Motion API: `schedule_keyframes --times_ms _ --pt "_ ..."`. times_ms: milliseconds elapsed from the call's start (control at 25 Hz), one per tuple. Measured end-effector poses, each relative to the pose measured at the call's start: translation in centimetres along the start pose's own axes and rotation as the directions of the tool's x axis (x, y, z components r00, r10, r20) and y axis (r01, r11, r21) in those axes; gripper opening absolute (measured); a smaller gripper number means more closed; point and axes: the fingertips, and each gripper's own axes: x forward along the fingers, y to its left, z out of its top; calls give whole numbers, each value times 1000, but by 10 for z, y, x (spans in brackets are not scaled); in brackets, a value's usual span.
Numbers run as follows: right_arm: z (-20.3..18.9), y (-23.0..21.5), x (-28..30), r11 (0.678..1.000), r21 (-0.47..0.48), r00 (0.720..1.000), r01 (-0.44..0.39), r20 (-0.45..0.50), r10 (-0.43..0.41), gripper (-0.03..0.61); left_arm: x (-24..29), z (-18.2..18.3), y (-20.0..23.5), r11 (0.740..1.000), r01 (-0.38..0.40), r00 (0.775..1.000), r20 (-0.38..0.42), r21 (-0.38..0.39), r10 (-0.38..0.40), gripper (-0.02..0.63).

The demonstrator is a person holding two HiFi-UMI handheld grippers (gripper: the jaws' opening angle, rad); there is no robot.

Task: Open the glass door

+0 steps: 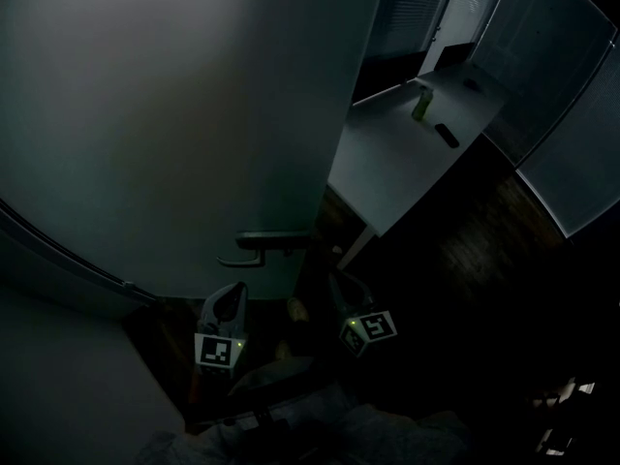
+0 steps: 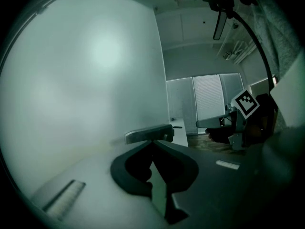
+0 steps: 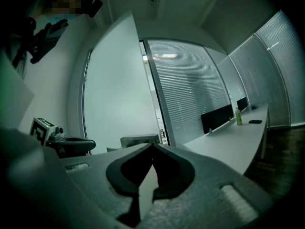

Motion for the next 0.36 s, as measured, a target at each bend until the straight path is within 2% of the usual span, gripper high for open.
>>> schedule_keyframes --times_ms 360 --pt "-1 5 8 1000 3 1000 -4 -8 4 2 0 -2 8 1000 2 1000 -1 1 -2 5"
